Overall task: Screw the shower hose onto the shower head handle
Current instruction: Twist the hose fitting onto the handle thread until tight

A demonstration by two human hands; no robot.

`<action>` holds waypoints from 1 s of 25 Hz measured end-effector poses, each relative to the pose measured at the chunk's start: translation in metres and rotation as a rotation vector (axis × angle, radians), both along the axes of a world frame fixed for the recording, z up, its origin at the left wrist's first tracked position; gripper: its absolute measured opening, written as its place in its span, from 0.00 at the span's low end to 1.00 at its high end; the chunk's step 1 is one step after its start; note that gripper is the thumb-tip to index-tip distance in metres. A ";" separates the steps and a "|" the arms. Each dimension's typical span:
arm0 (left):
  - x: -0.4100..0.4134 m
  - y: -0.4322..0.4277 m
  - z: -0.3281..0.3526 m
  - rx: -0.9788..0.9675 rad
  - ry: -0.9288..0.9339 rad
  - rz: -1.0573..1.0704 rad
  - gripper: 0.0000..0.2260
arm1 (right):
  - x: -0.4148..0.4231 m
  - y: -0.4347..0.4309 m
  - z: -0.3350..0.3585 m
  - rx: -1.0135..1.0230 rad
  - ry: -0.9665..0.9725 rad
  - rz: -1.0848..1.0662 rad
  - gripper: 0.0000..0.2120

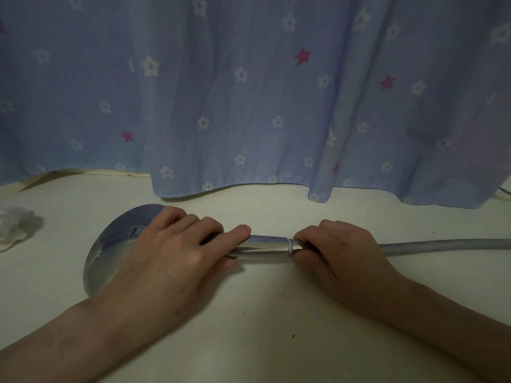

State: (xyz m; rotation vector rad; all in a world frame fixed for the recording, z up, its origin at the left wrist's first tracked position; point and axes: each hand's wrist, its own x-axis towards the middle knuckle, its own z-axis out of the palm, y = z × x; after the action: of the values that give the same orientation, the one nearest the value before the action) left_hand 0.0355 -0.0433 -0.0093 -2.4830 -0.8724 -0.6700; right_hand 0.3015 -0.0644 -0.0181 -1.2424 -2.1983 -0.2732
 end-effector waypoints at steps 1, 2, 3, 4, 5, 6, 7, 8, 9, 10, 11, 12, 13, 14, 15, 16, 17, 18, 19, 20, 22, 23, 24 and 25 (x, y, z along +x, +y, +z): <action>0.000 0.000 0.000 -0.001 0.000 0.001 0.17 | 0.000 -0.001 0.000 -0.008 -0.001 -0.004 0.25; 0.000 0.000 0.000 -0.002 -0.001 0.002 0.17 | 0.000 -0.001 0.001 -0.016 0.005 -0.009 0.20; 0.001 0.000 0.001 -0.003 -0.004 0.003 0.17 | 0.000 -0.002 0.002 -0.022 0.015 -0.011 0.17; 0.001 0.000 0.001 -0.003 -0.008 0.002 0.18 | 0.000 -0.002 0.002 -0.023 0.025 -0.008 0.15; 0.000 -0.001 0.001 -0.003 -0.014 -0.001 0.18 | 0.001 -0.002 0.002 -0.012 0.027 -0.001 0.14; 0.000 0.000 0.001 -0.003 -0.019 -0.003 0.18 | 0.001 -0.002 0.002 0.008 0.022 0.006 0.15; 0.000 -0.001 0.001 -0.003 -0.020 -0.003 0.18 | 0.001 -0.001 0.002 0.028 0.015 0.011 0.16; 0.000 -0.001 0.001 -0.004 -0.018 -0.001 0.18 | 0.000 -0.001 0.002 0.049 0.011 0.012 0.20; 0.000 -0.001 0.001 -0.005 -0.014 0.002 0.17 | 0.000 -0.001 0.002 0.066 0.009 0.012 0.23; 0.000 -0.001 0.001 -0.006 -0.011 0.005 0.17 | 0.000 -0.001 0.003 0.077 0.007 0.011 0.26; 0.000 -0.001 0.001 -0.007 -0.007 0.009 0.17 | -0.001 -0.001 0.003 0.085 0.006 0.013 0.27; 0.000 -0.001 0.001 -0.005 -0.003 0.012 0.17 | -0.001 -0.001 0.002 0.086 0.004 0.015 0.26; 0.000 -0.002 0.001 0.000 0.001 0.013 0.18 | -0.001 -0.001 0.002 0.081 0.005 0.018 0.26; 0.000 -0.002 0.002 0.009 0.005 0.012 0.18 | -0.001 -0.001 0.002 0.072 0.004 0.019 0.27; 0.001 -0.003 0.002 0.023 0.010 0.011 0.18 | 0.000 -0.001 0.001 0.060 0.006 0.019 0.27; 0.001 -0.004 0.002 0.040 0.017 0.012 0.17 | -0.001 -0.001 0.001 0.044 0.012 0.019 0.25; 0.002 -0.005 0.002 0.063 0.022 0.012 0.17 | -0.001 0.000 0.001 0.026 0.021 0.019 0.23; 0.002 -0.006 0.002 0.087 0.023 0.012 0.17 | -0.002 0.000 0.001 0.005 0.030 0.020 0.20; 0.002 -0.007 0.002 0.107 0.022 0.011 0.17 | -0.002 0.000 0.001 -0.017 0.038 0.024 0.18; 0.001 -0.008 0.002 0.124 0.023 0.011 0.18 | -0.002 -0.001 0.001 -0.037 0.044 0.031 0.18; 0.001 -0.007 0.001 0.157 0.036 0.006 0.18 | -0.002 -0.002 0.003 -0.066 0.051 0.043 0.17; 0.001 -0.006 0.000 0.172 0.040 0.006 0.17 | -0.001 -0.003 0.003 -0.078 0.066 0.046 0.17; 0.001 -0.005 -0.001 0.185 0.040 0.011 0.16 | -0.001 -0.003 0.003 -0.091 0.087 0.048 0.16; 0.001 -0.005 -0.001 0.196 0.038 0.015 0.16 | -0.001 -0.003 0.002 -0.104 0.106 0.048 0.16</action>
State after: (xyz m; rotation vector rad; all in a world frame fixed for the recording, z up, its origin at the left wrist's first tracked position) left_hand 0.0366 -0.0479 -0.0104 -2.3050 -0.7720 -0.6679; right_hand 0.3000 -0.0673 -0.0159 -1.2282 -2.1708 -0.0722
